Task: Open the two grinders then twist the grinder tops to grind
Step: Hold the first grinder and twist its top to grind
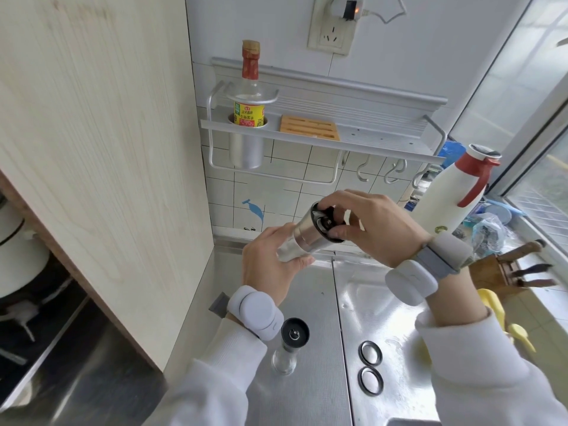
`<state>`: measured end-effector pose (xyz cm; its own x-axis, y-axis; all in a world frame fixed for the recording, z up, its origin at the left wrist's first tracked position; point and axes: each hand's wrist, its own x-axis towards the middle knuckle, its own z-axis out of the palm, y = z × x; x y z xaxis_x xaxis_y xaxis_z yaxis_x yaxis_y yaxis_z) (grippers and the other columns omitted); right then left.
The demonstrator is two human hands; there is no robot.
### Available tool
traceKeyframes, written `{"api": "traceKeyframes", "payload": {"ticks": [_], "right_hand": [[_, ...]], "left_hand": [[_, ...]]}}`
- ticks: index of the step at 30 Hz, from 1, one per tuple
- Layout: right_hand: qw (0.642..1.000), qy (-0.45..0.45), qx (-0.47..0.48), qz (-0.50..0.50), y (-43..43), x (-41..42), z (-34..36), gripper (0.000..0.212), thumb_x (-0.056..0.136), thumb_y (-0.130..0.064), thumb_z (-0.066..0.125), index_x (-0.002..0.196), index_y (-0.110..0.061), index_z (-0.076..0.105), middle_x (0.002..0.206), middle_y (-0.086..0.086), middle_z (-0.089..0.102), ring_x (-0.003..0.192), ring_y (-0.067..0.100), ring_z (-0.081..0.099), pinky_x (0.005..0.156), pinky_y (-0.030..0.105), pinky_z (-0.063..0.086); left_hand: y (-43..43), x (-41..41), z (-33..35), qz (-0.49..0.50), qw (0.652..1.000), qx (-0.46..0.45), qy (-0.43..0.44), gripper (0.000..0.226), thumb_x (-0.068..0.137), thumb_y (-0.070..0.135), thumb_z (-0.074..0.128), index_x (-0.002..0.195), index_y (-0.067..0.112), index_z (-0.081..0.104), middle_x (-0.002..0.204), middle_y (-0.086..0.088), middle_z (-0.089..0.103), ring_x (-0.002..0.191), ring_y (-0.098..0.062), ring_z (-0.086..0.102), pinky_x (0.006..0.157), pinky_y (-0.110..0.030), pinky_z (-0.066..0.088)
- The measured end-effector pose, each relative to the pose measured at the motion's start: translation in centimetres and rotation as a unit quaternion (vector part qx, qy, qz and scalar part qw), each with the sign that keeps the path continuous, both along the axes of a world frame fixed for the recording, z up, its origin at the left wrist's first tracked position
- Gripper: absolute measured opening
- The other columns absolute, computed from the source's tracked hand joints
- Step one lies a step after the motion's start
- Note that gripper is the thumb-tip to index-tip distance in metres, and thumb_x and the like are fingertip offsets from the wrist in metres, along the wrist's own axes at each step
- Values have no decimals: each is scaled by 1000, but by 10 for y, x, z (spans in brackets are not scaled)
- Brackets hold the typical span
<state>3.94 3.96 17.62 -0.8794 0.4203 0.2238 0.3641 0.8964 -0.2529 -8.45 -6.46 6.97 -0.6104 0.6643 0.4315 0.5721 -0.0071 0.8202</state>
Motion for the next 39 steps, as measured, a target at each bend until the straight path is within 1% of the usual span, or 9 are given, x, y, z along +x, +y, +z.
{"api": "traceKeyframes", "payload": {"ticks": [3, 11, 17, 22, 25, 27, 33, 36, 39], "right_hand": [[1000, 9, 6, -6, 1, 2, -1, 15, 82, -24, 61, 97, -21, 60, 87, -8, 58, 68, 16, 49, 68, 40, 49], [1000, -6, 11, -17, 1, 3, -2, 21, 83, -31, 60, 101, -21, 59, 97, -5, 62, 73, 17, 52, 67, 36, 49], [1000, 8, 15, -24, 2, 4, -3, 14, 83, -29, 60, 92, -19, 60, 83, -8, 55, 74, 21, 54, 69, 42, 50], [999, 33, 6, 11, 1, 7, -3, 24, 82, -24, 62, 106, -26, 59, 90, -6, 59, 71, 22, 57, 67, 43, 52], [999, 23, 32, -10, 1, 3, -6, 17, 86, -28, 58, 101, -21, 59, 95, -5, 58, 72, 19, 51, 62, 35, 46], [999, 11, 37, -25, -1, 1, -6, 19, 87, -31, 55, 101, -20, 57, 96, -8, 56, 73, 16, 48, 60, 28, 38], [1000, 27, 8, 3, -3, 1, -4, 16, 83, -23, 61, 98, -18, 59, 90, -9, 53, 74, 20, 53, 68, 41, 50], [1000, 19, 17, -10, -4, -1, -4, 18, 84, -29, 59, 97, -16, 59, 90, -10, 52, 75, 19, 52, 68, 36, 47], [999, 40, -1, 16, -5, 2, -2, 20, 81, -19, 63, 101, -19, 62, 92, -6, 59, 75, 22, 57, 69, 38, 49]], "left_hand": [[-1, 1, 1, -3, 1000, 5, -4, 46, 58, 17, 85, 100, 20, 69, 90, 6, 66, 77, -12, 59, 70, -5, 38], [2, 0, 0, -9, 1000, -11, 22, 44, 59, 22, 85, 100, 19, 68, 88, 6, 66, 75, -9, 56, 71, -7, 37], [2, 1, 2, -12, 1000, -7, 13, 44, 60, 21, 84, 101, 19, 68, 87, 8, 63, 76, -10, 55, 71, -7, 37], [1, -1, 4, -11, 1000, -11, 13, 43, 60, 20, 84, 101, 19, 68, 88, 8, 63, 78, -11, 56, 71, -8, 38], [1, -1, 3, -15, 1000, -10, 16, 44, 61, 21, 83, 102, 18, 68, 89, 6, 65, 78, -12, 57, 73, -15, 41], [1, -1, 2, -16, 1000, -8, 18, 44, 60, 21, 83, 101, 19, 67, 87, 8, 63, 75, -11, 56, 71, -12, 40], [0, -1, 3, -13, 999, -8, 28, 43, 60, 21, 84, 100, 20, 68, 84, 10, 59, 72, 7, 50, 69, 0, 33], [-2, -1, 2, -14, 999, -11, 30, 44, 60, 23, 83, 101, 21, 68, 84, 11, 60, 71, 2, 51, 69, -1, 33], [-3, -1, 2, -9, 999, -5, 35, 42, 60, 24, 84, 99, 19, 68, 82, 11, 60, 70, 0, 52, 68, -1, 33]]}}
